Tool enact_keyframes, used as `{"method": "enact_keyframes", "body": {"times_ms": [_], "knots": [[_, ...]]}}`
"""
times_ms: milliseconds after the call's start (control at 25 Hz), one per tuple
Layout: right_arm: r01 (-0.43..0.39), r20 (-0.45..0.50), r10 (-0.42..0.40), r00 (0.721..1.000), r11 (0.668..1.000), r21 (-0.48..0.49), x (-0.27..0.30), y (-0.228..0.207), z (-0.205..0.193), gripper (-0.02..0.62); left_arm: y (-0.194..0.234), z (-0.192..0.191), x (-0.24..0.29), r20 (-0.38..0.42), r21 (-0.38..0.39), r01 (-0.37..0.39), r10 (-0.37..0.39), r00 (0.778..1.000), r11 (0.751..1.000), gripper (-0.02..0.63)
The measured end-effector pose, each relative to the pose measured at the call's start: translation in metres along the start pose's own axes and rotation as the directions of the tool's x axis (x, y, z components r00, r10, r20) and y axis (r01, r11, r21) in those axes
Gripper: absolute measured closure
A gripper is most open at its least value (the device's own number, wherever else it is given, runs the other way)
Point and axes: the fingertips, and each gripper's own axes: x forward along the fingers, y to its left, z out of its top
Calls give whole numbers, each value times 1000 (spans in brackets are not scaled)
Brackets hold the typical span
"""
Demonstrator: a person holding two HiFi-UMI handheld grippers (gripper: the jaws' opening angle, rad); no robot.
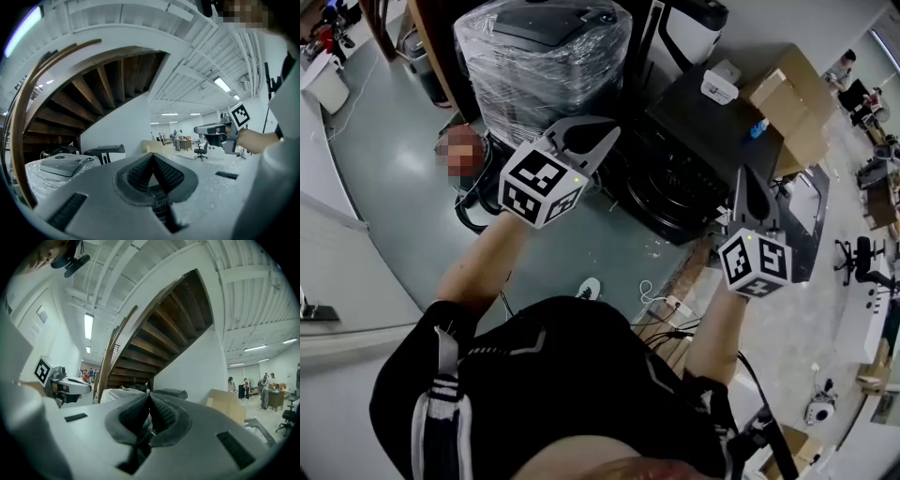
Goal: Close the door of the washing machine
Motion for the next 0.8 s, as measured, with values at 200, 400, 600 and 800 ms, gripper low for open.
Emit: {"method": "enact_keyframes", "body": {"times_ms": [200, 400, 600, 800], "knots": [[1, 6, -1, 1000, 1000, 21, 28, -49, -13, 591, 3, -3, 57, -28, -7, 36, -36, 999, 999, 603], [6, 12, -6, 1000, 999, 42, 46, -79, -18, 592, 17, 0, 89, -7, -33, 20, -20, 1000, 999, 603], [-8, 0, 8, 1000, 999, 49, 66, -81, -29, 591, 32, -7, 113, -31, -20, 37, -37, 999, 999, 603], [5, -31, -4, 1000, 1000, 30, 81, -75, -43, 591, 54, -28, 131, -45, -17, 77, -77, 996, 997, 603]]}}
